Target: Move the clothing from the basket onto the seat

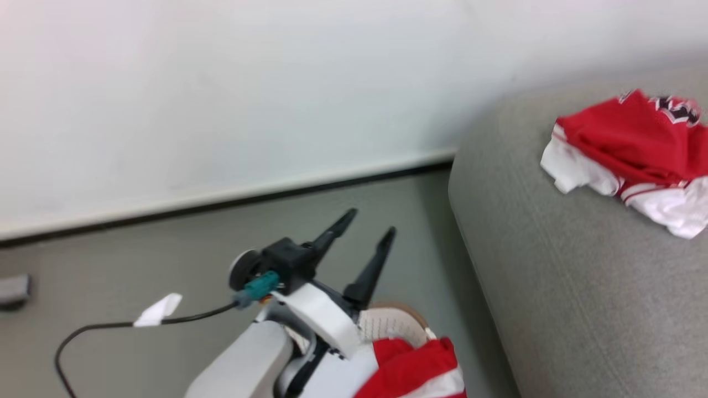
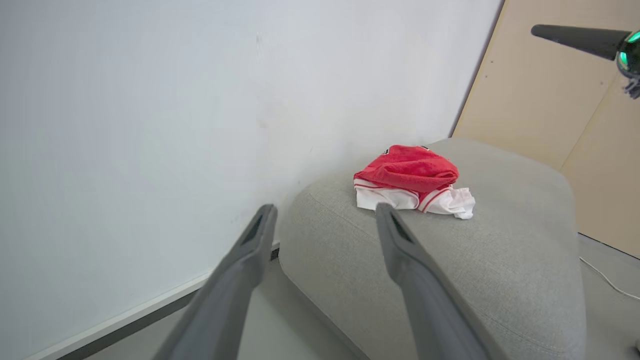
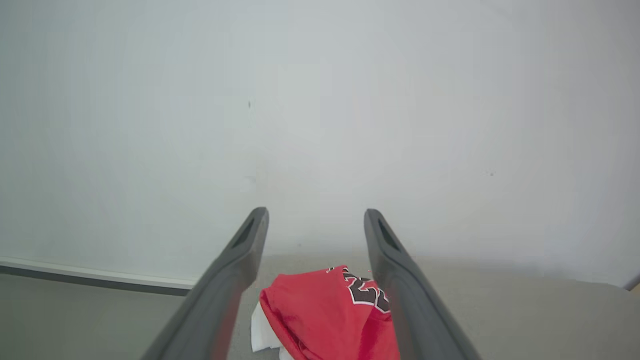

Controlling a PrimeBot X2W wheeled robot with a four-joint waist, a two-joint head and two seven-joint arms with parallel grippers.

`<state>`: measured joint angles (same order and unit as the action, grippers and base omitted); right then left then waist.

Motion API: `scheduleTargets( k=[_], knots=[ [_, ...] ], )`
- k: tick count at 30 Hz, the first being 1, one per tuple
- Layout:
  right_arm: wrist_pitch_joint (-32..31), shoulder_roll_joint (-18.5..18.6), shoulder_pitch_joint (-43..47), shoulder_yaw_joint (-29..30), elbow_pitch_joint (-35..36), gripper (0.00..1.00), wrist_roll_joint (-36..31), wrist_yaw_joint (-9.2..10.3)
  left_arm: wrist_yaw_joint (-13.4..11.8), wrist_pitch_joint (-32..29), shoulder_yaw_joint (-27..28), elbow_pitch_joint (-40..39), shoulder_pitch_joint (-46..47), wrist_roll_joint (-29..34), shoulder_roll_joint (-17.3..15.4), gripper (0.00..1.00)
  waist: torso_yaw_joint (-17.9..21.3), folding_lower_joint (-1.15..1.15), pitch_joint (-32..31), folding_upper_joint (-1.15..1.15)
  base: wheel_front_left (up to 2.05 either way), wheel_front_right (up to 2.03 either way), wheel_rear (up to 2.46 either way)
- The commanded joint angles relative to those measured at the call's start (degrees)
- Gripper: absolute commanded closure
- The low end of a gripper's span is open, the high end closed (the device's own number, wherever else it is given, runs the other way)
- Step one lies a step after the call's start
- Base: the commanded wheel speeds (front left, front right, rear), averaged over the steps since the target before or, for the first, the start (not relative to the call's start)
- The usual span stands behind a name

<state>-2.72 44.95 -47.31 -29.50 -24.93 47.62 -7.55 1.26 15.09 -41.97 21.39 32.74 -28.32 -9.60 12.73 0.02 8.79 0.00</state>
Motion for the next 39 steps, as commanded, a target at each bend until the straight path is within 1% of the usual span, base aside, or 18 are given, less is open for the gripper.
scheduleTargets(
  k=[1, 2, 4, 7, 12, 15, 17, 19, 21, 25, 28, 30, 31, 34, 39],
  knots=[
    [2.4, -1.3, 2.7, 1.7, 1.3, 0.0, 1.2, 0.12, -0.9, 0.0, 2.0, -0.7, -2.2, -0.1, -1.0, 0.0, -1.9, -0.02, -5.2, 0.0, 0.0, 0.0, 0.0],
    [4.3, -2.8, 3.7, 3.2, 2.0, 0.0, 1.9, 0.12, -1.5, 0.0, 3.4, -1.1, -3.2, -0.3, -1.3, 0.0, -2.3, -0.02, -6.1, 0.0, 0.0, 0.0, 0.0],
    [7.3, -5.1, 7.1, 4.4, 3.1, 0.0, 1.4, 0.12, -2.8, 0.1, 6.6, -1.8, -5.6, -0.6, -2.3, 0.0, -3.0, -0.02, -7.7, 0.0, 0.0, 0.0, 0.0],
    [12.2, -8.0, 12.2, 7.9, 3.1, 0.0, -1.1, 0.13, -4.5, 0.1, 11.1, -3.2, -8.9, -0.3, -3.2, 0.0, -4.5, -0.02, -9.0, 0.0, 0.0, 0.0, 0.0],
    [16.6, -14.4, 21.6, 14.1, 4.6, 0.0, -6.6, 0.12, -6.3, 0.1, 18.8, -5.2, -15.0, 1.4, -4.8, 0.0, -7.0, -0.02, -10.4, 0.0, 0.0, 0.0, 0.0],
    [17.5, -18.9, 28.5, 18.3, 6.4, 0.0, -10.8, 0.12, -6.6, 0.1, 23.0, -6.1, -18.3, 2.2, -4.7, 0.0, -8.5, -0.02, -10.8, 0.0, 0.0, 0.0, 0.0],
    [17.8, -22.7, 32.9, 20.6, 7.7, 0.0, -12.2, 0.12, -6.3, 0.1, 25.6, -6.4, -20.4, 3.1, -4.3, 0.0, -9.4, -0.02, -11.2, 0.0, 0.0, 0.0, 0.0],
    [17.9, -25.3, 36.6, 22.1, 9.8, 0.0, -14.9, 0.12, -6.1, 0.1, 28.4, -7.0, -22.4, 4.3, -3.5, 0.0, -9.9, -0.02, -11.6, 0.0, 0.0, 0.0, 0.0],
    [17.9, -28.2, 40.3, 22.5, 11.4, 0.0, -17.3, 0.12, -5.9, 0.1, 31.7, -8.0, -24.7, 5.5, -2.5, 0.0, -10.1, -0.02, -11.8, 0.0, 0.0, 0.0, 0.0],
    [17.8, -30.9, 44.5, 21.5, 13.7, 0.0, -23.7, 0.12, -4.6, 0.1, 36.7, -9.1, -29.4, 8.1, -0.2, 0.0, -10.3, -0.02, -12.1, 0.0, 0.0, 0.0, 0.0],
    [17.8, -32.9, 45.6, 21.1, 15.9, 0.0, -26.5, 0.12, -3.3, 0.1, 38.9, -8.8, -32.1, 10.0, 1.6, 0.0, -10.0, -0.02, -12.1, 0.0, 0.0, 0.0, 0.0],
    [17.9, -33.9, 46.3, 21.7, 16.5, 0.0, -27.4, 0.12, -2.4, 0.1, 40.1, -8.0, -32.6, 11.0, 2.8, 0.0, -10.1, -0.02, -11.9, 0.0, 0.0, 0.0, 0.0],
    [17.9, -33.9, 46.3, 21.7, 16.5, 0.0, -27.4, 0.12, -2.4, 0.1, 40.1, -8.0, -32.6, 11.0, 2.8, 0.0, -10.1, -0.02, -11.9, 0.0, 0.0, 0.0, 0.0],
    [17.9, -35.0, 46.4, 22.1, 16.4, 0.0, -28.7, 0.12, -0.9, 0.1, 41.4, -7.8, -31.7, 12.5, 4.1, 0.0, -10.7, -0.02, -11.8, 0.0, 0.0, 0.0, 0.0],
    [17.9, -34.8, 45.3, 21.9, 16.9, 0.0, -29.6, 0.12, 0.6, 0.1, 43.0, -7.3, -30.6, 14.5, 5.2, 0.0, -10.9, -0.02, -11.6, 0.0, 0.0, 0.0, 0.0]
  ],
)
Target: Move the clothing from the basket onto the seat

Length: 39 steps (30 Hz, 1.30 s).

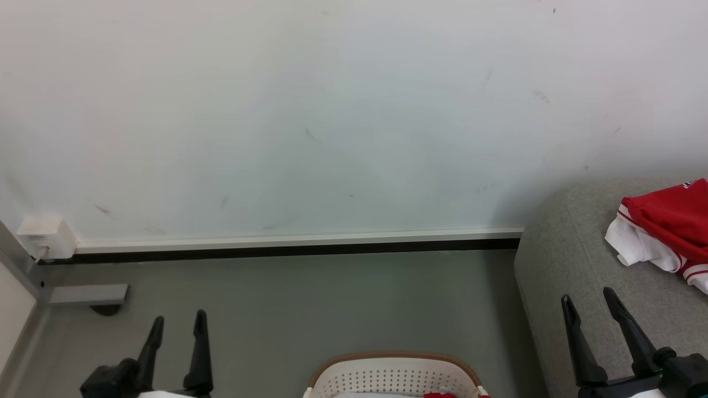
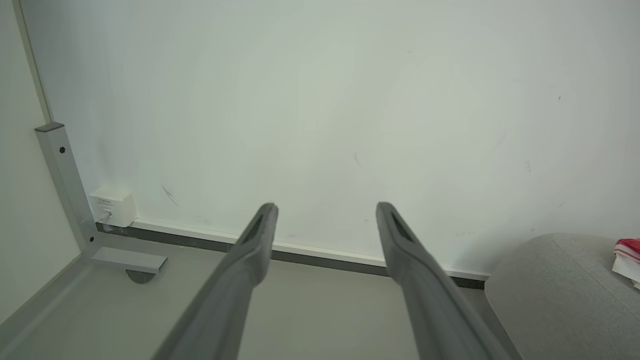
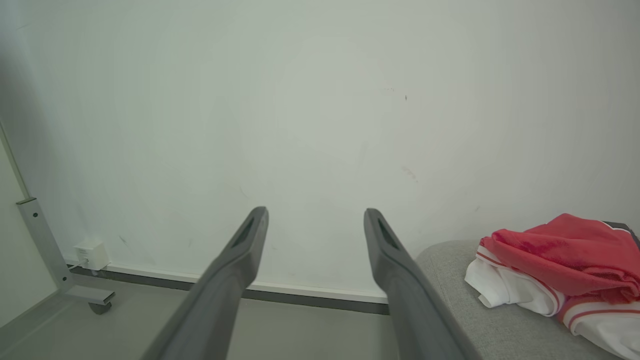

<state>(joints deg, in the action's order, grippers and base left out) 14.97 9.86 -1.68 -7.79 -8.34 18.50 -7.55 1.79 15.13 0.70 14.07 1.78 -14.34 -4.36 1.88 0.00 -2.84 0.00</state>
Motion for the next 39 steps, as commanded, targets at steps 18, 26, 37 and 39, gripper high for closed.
scheduleTargets(
  k=[18, 26, 37, 39],
  knots=[
    [0.2, 5.0, -6.8, 2.6, 2.8, 0.0, -0.9, 0.12, 3.3, 0.0, -2.6, 0.4, 4.3, 2.9, 1.4, 0.0, 3.7, 0.0, 5.1, 0.0, 0.0, 0.0, 0.0],
    [0.1, 7.8, -16.4, 5.1, 4.6, 0.0, 0.8, 0.12, 4.6, -0.1, -14.7, 9.6, 13.5, 0.7, 1.3, 0.0, 8.4, 0.0, 15.1, 0.0, 0.0, 0.0, 0.0],
    [0.1, 5.5, -26.3, 7.7, 7.8, 0.0, 1.6, 0.13, 5.6, -6.4, -24.3, 24.7, 28.7, -0.6, 0.8, 0.0, 14.4, 0.0, 31.0, 0.0, 0.0, 0.0, 0.0],
    [0.1, 5.3, -27.7, 8.1, 8.3, 0.0, 1.8, 0.13, 5.7, -7.3, -25.9, 27.0, 30.9, -0.7, 0.7, 0.0, 15.4, 0.0, 33.6, 0.0, 0.0, 0.0, 0.0]
  ],
)
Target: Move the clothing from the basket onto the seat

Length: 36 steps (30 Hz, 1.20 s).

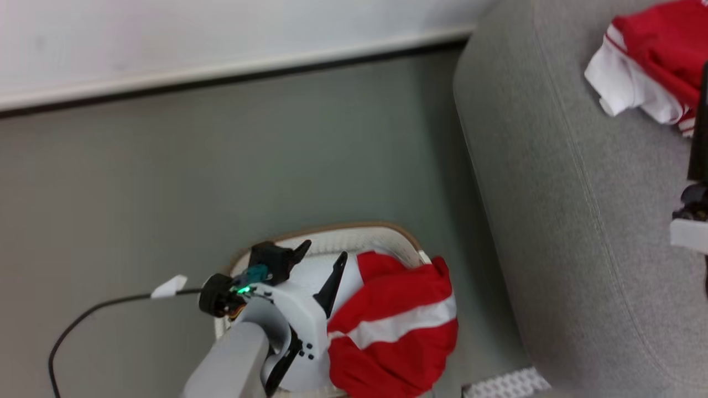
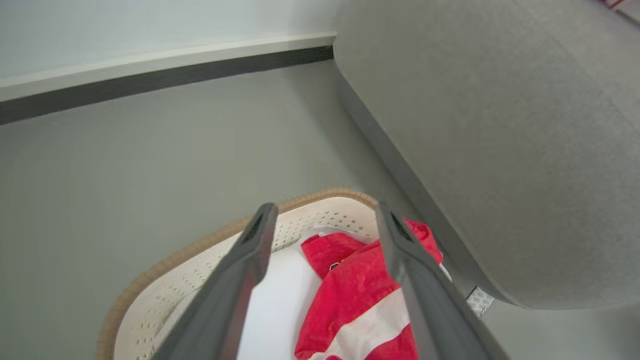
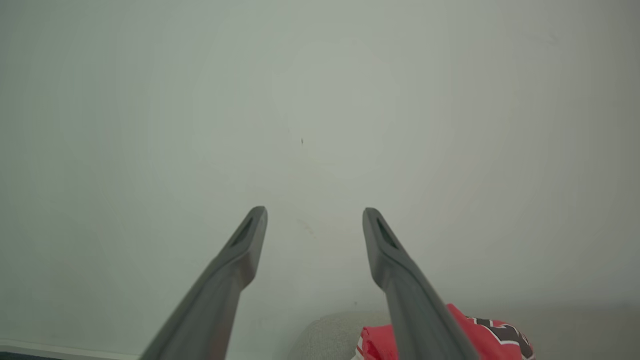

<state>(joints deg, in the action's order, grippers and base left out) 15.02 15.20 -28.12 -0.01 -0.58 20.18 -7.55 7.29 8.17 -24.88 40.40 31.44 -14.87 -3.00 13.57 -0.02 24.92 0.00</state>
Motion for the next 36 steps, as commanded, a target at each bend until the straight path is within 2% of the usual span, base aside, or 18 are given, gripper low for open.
scheduleTargets(
  k=[1, 7, 19, 31, 36],
  knots=[
    [0.1, -0.2, -2.1, 0.6, 0.6, 0.0, 0.2, 0.13, 0.2, -0.9, -1.4, 1.9, 2.2, -0.4, -0.7, 0.0, 4.2, 0.02, 7.0, 0.0, 0.0, 0.0, 0.0],
    [0.1, -1.4, -6.0, 1.4, 2.1, 0.0, 0.7, 0.13, 0.2, -6.9, -7.3, 10.1, 7.8, -5.9, -1.1, 0.0, 6.9, 0.02, 13.4, 0.0, 0.0, 0.0, 0.0],
    [0.1, -4.2, -13.0, 0.6, 4.2, 0.0, 0.8, 0.13, 0.1, -13.3, -18.4, 20.2, 15.9, -14.8, -6.4, 0.0, 14.7, 0.02, 23.5, 0.0, 0.0, 0.0, 0.0],
    [0.1, -4.9, -10.6, 1.7, 4.5, 0.0, -0.2, 0.13, 0.1, -23.3, -26.8, 24.9, 19.0, -21.8, -6.9, 0.0, 14.5, 0.02, 25.7, 0.0, 0.0, 0.0, 0.0],
    [0.1, -5.1, -10.3, 1.5, 5.0, 0.0, -1.0, 0.13, 0.1, -24.7, -28.9, 25.0, 20.0, -23.8, -7.5, 0.0, 14.0, 0.02, 26.2, 0.0, 0.1, 0.1, 0.1]
  ],
)
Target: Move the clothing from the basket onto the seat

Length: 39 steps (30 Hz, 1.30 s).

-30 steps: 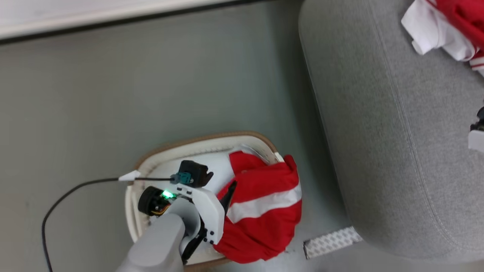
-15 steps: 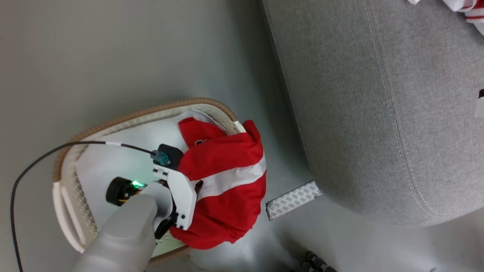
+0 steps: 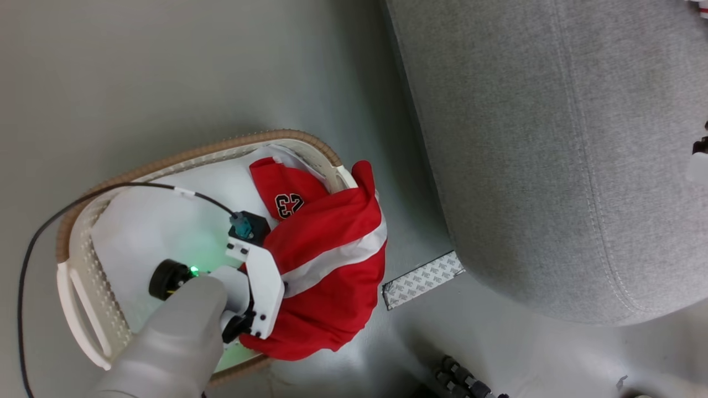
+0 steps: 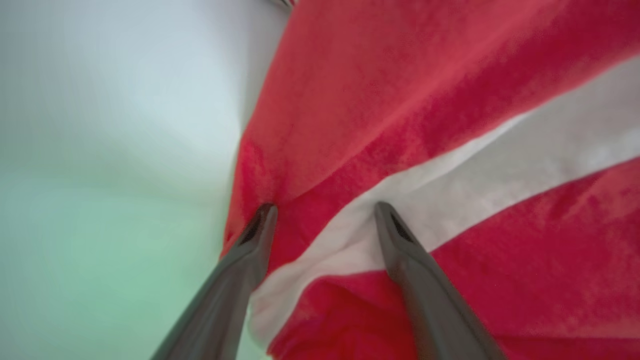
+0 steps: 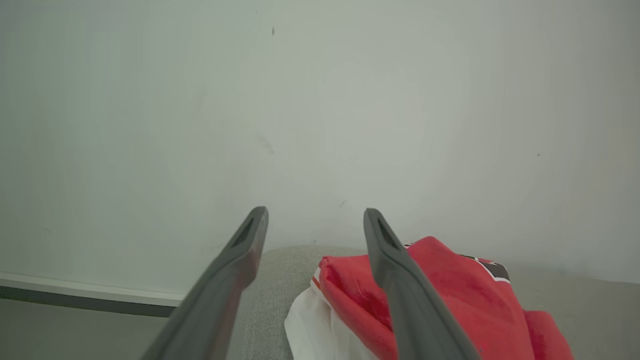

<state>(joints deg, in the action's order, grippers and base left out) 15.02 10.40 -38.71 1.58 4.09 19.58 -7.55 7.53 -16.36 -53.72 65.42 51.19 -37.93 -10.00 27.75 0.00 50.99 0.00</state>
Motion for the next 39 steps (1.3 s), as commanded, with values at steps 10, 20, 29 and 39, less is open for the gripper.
scheduleTargets(
  k=[10, 20, 29, 39],
  knots=[
    [0.1, -1.2, 0.0, -0.6, 0.8, 0.0, -2.3, 0.13, -0.1, -2.7, -7.1, -5.4, 2.2, -7.3, -4.3, 1.0, -1.2, 0.0, 1.5, 0.0, 0.07, 0.07, 0.07],
    [0.1, -2.8, -2.0, -1.9, -0.7, 0.0, -2.2, 0.13, -0.1, 3.5, -12.1, -8.6, 2.9, -13.0, -7.4, 1.0, 0.1, 0.0, -1.5, 0.0, 0.0, 0.0, 0.0],
    [0.1, 0.8, 1.3, -0.3, -2.8, 0.0, -3.6, 0.13, -0.1, 15.6, -16.5, -12.6, 1.0, -16.0, -2.8, 1.0, -6.5, 0.0, -15.9, 0.0, 0.0, 0.0, 0.0],
    [0.1, 5.1, 9.8, 0.0, -5.3, 0.0, -2.8, 0.13, -0.1, 30.9, -17.2, -15.1, -2.9, -15.8, 2.0, 1.0, -15.0, 0.0, -33.7, 0.0, 0.0, 0.0, 0.0]
  ],
)
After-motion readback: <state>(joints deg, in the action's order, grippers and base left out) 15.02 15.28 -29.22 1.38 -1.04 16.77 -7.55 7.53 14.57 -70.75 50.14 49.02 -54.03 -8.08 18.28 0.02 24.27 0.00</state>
